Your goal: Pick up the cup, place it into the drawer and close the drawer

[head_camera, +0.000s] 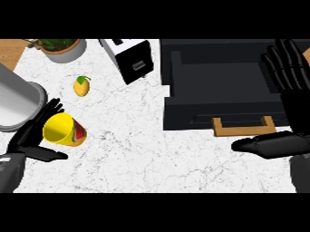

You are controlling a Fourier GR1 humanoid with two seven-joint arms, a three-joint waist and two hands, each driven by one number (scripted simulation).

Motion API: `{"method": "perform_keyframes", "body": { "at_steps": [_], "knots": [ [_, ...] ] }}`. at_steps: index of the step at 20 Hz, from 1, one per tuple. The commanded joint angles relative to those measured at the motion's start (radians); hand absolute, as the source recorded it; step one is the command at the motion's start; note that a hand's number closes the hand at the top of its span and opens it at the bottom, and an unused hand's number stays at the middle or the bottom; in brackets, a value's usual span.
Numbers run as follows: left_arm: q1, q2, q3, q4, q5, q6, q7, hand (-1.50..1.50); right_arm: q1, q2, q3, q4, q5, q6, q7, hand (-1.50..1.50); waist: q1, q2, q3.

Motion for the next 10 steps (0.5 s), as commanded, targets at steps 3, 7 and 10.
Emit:
{"method": "perform_keyframes", "body": {
  "at_steps": [3, 7, 10],
  "knots": [
    [0.020, -0.026, -0.012, 0.046, -0.019, -0.086, -0.203, -1.50, 0.004, -0.022, -0.030, 0.004, -0.038, 0.031, -0.007, -1.50, -0.005, 0.001, -0.001],
    [-0.041, -0.006, 0.000, 0.085, -0.010, -0.100, -0.168, -1.50, -0.035, -0.020, -0.034, 0.021, -0.028, 0.013, 0.008, -1.50, -0.011, 0.006, -0.002],
    [-0.024, -0.019, -0.014, 0.089, -0.025, -0.093, -0.209, -1.50, -0.040, -0.043, -0.049, 0.022, -0.053, 0.039, 0.019, -1.50, -0.010, 0.005, -0.002]
  ]
}}
